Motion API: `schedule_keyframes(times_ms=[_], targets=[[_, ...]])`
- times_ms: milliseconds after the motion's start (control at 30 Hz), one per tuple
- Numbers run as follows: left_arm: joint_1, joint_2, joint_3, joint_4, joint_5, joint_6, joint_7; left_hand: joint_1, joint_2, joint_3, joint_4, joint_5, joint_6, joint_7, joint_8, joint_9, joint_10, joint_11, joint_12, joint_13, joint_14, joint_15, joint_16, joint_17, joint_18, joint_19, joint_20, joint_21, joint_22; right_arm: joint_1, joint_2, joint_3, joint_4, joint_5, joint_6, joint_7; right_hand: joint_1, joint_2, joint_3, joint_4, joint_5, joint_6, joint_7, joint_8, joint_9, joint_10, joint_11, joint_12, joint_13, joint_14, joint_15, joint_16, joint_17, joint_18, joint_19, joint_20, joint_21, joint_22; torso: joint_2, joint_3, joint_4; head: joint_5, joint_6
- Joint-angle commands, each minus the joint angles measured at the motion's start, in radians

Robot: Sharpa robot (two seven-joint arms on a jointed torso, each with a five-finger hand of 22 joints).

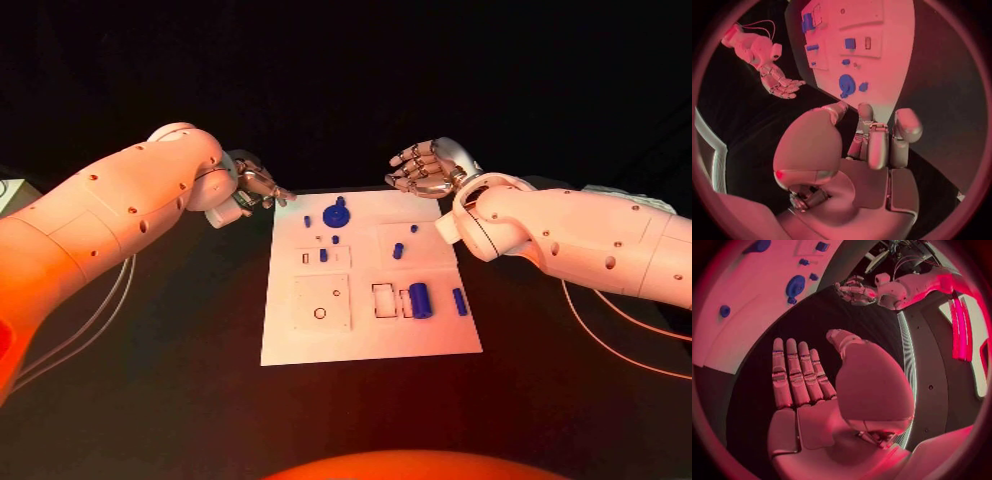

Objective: Assemble the parts on the task board

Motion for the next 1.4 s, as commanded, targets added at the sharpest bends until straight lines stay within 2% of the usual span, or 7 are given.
schedule_keyframes(times_ms=[33, 233, 400, 767, 900, 1200, 1400], targets=[[0.000, 0.022, -0.007, -0.026, -0.061, -0.039, 0.038, -0.011, -0.020, 0.038, 0.000, 0.001, 0.003, 0.000, 0.012, 0.000, 0.004, -0.003, 0.009, -0.002, 0.059, 0.003, 0.005, 0.144, 0.008, 0.006, -0.002, 0.007, 0.003, 0.000, 0.000, 0.001, 0.004, -0.005, 0.001, 0.017, 0.001, 0.006, -0.006, -0.001, 0.006, -0.007, 0.058, 0.000, -0.002, -0.004, 0.000, 0.006, -0.001, -0.005, 0.002, -0.006, -0.001, 0.013, -0.007, 0.003, -0.003, -0.001, 0.010, -0.0036, -0.0025, 0.004, 0.009], [-0.001, 0.057, -0.022, -0.072, -0.088, -0.052, 0.044, -0.023, -0.029, 0.065, -0.001, 0.001, -0.001, 0.000, 0.021, 0.000, 0.007, -0.002, 0.017, 0.001, 0.060, 0.003, 0.007, 0.147, 0.007, 0.007, -0.002, 0.009, 0.007, 0.000, -0.002, 0.001, 0.011, -0.006, -0.007, 0.022, 0.001, 0.006, -0.007, -0.002, 0.007, -0.008, 0.058, 0.000, -0.002, -0.004, 0.000, 0.006, -0.002, -0.005, 0.002, -0.007, -0.001, 0.013, -0.007, 0.003, -0.003, -0.002, 0.021, -0.0039, -0.0066, 0.010, 0.015], [-0.001, 0.071, -0.025, -0.093, -0.096, -0.052, 0.046, -0.034, -0.035, 0.078, 0.000, 0.001, -0.003, 0.001, 0.026, 0.001, 0.011, -0.001, 0.024, 0.006, 0.061, 0.004, 0.008, 0.147, 0.007, 0.009, -0.002, 0.011, 0.010, 0.001, -0.005, 0.001, 0.017, -0.007, -0.011, 0.024, 0.001, 0.006, -0.007, -0.002, 0.007, -0.008, 0.058, 0.000, -0.002, -0.004, 0.000, 0.006, -0.002, -0.005, 0.002, -0.007, -0.001, 0.013, -0.007, 0.003, -0.003, -0.002, 0.028, -0.0031, -0.0063, 0.009, 0.018], [-0.001, 0.099, -0.035, -0.122, -0.077, -0.027, 0.053, -0.049, -0.041, 0.093, 0.000, 0.001, 0.000, -0.001, 0.040, 0.005, 0.016, -0.003, 0.032, 0.010, 0.062, 0.003, 0.010, 0.149, 0.006, 0.012, -0.002, 0.014, 0.017, 0.005, -0.008, 0.003, 0.027, -0.020, -0.016, 0.025, 0.002, 0.006, -0.008, -0.003, 0.010, -0.009, 0.059, 0.000, -0.002, -0.007, 0.000, 0.007, -0.004, -0.007, 0.002, -0.009, -0.003, 0.013, -0.008, 0.004, -0.003, -0.004, 0.041, -0.0042, -0.0061, 0.005, 0.025], [-0.001, 0.104, -0.037, -0.123, -0.066, -0.018, 0.054, -0.062, -0.045, 0.095, 0.001, 0.000, 0.000, -0.002, 0.047, 0.007, 0.018, -0.003, 0.036, 0.011, 0.062, 0.003, 0.011, 0.151, 0.005, 0.013, -0.002, 0.016, 0.018, 0.006, -0.007, 0.003, 0.026, -0.025, -0.016, 0.025, 0.002, 0.006, -0.008, -0.003, 0.010, -0.009, 0.059, 0.000, -0.002, -0.007, 0.000, 0.007, -0.005, -0.007, 0.003, -0.009, -0.003, 0.013, -0.008, 0.004, -0.003, -0.005, 0.042, -0.0021, -0.0076, 0.004, 0.025], [-0.001, 0.108, -0.038, -0.121, -0.052, 0.001, 0.052, -0.071, -0.046, 0.096, 0.001, 0.000, 0.002, -0.003, 0.052, 0.009, 0.021, -0.004, 0.040, 0.014, 0.063, 0.002, 0.012, 0.151, 0.005, 0.014, -0.002, 0.017, 0.020, 0.006, -0.006, 0.003, 0.025, -0.028, -0.015, 0.025, 0.002, 0.006, -0.010, -0.003, 0.012, -0.010, 0.059, 0.000, -0.003, -0.009, 0.001, 0.007, -0.007, -0.009, 0.003, -0.011, -0.005, 0.013, -0.010, 0.004, -0.003, -0.007, 0.040, -0.0040, -0.0038, 0.002, 0.022], [-0.001, 0.111, -0.040, -0.122, -0.049, 0.013, 0.052, -0.072, -0.046, 0.096, 0.000, 0.000, 0.002, -0.003, 0.053, 0.010, 0.022, -0.004, 0.041, 0.016, 0.062, 0.002, 0.011, 0.151, 0.005, 0.015, -0.002, 0.018, 0.022, 0.006, -0.004, 0.003, 0.024, -0.028, -0.014, 0.025, 0.002, 0.006, -0.010, -0.003, 0.012, -0.010, 0.059, 0.001, -0.003, -0.011, 0.001, 0.007, -0.008, -0.010, 0.004, -0.012, -0.005, 0.013, -0.011, 0.005, -0.003, -0.008, 0.041, -0.0037, -0.0060, 0.004, 0.023]])
